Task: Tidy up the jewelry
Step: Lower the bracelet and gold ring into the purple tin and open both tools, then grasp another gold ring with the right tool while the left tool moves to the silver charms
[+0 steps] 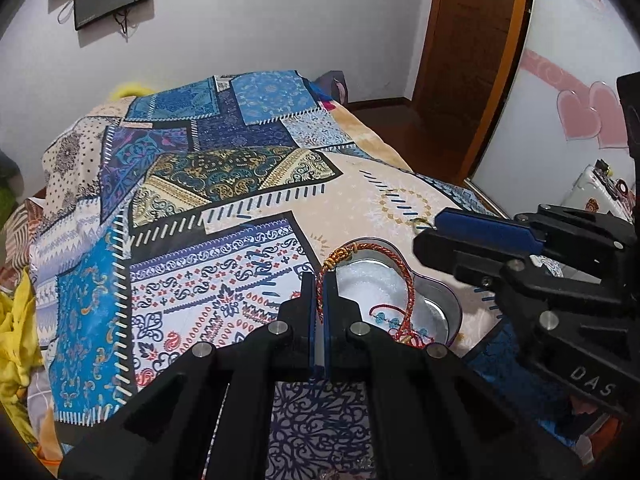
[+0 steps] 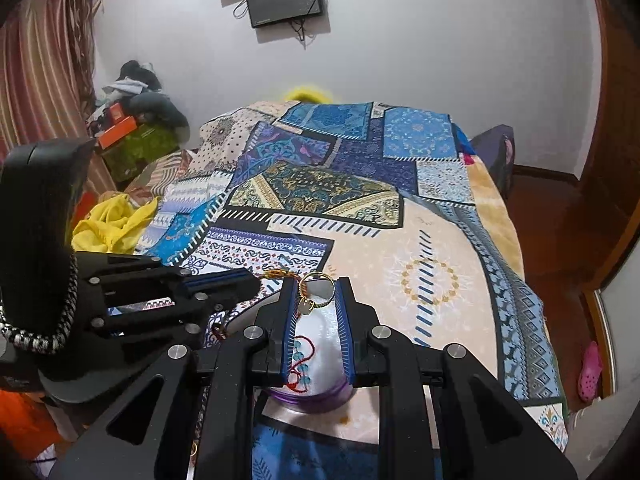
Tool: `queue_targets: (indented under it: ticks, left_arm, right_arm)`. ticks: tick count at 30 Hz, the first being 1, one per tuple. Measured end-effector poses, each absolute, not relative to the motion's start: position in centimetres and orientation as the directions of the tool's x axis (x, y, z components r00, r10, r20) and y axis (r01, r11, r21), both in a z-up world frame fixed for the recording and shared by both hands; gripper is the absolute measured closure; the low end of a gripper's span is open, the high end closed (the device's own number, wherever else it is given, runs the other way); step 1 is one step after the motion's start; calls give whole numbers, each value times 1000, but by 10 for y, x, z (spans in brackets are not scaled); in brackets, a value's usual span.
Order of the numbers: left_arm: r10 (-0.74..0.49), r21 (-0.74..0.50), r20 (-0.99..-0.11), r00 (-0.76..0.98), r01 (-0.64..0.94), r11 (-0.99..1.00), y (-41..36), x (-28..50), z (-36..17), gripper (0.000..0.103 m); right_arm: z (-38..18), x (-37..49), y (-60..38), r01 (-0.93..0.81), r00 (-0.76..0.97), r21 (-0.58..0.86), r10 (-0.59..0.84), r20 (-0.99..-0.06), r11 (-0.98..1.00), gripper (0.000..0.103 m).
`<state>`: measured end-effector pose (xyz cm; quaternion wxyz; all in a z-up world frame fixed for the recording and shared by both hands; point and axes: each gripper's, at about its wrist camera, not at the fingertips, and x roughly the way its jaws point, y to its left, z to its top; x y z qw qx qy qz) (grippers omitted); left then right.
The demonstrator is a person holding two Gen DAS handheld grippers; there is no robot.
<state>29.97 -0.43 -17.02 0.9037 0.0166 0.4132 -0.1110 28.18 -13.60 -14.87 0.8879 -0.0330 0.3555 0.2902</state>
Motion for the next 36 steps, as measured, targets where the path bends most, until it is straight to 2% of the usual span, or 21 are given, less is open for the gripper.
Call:
queue_targets:
  ticks: [16, 18, 20, 22, 25, 27, 29, 32, 36]
  left_arm:
    - [-218, -120, -781, 585, 203, 972, 4, 302, -176, 101]
    - [-216, -113, -778, 590, 207, 972, 4, 299, -172, 101]
    - [-214, -107, -774, 596, 210, 972, 4, 295, -168, 101]
    - [-215, -107, -768, 603, 210, 972, 5, 290, -163, 100]
    - [-214, -109, -760, 613, 205, 973, 7, 281, -155, 92]
    - [-206, -104, -757, 620, 197, 975, 9, 275, -151, 74]
    - [-199, -102, -748, 633, 187, 977, 11, 268, -145, 67]
    - [-192, -106, -742, 643, 170, 980, 17, 257, -137, 62]
    - [-183, -122, -736, 651, 138, 983, 28, 242, -129, 49]
  right_arm:
    - [-171, 296, -137, -521, 477, 218, 494, -727, 825, 85]
    - [-171, 295, -137, -522, 470, 215, 489, -734, 825, 83]
    - [-168, 291, -137, -520, 482, 199, 478, -734, 831, 75]
    - [-164, 288, -138, -519, 497, 192, 476, -725, 833, 72]
    - [-155, 281, -142, -517, 510, 196, 484, -711, 833, 71]
    - [-149, 276, -145, -512, 526, 189, 479, -703, 838, 71]
    - [-144, 271, -147, -507, 541, 176, 470, -697, 844, 71]
    - [-136, 262, -150, -503, 558, 165, 465, -688, 848, 71]
    - [-127, 245, -152, -510, 577, 149, 465, -671, 847, 71]
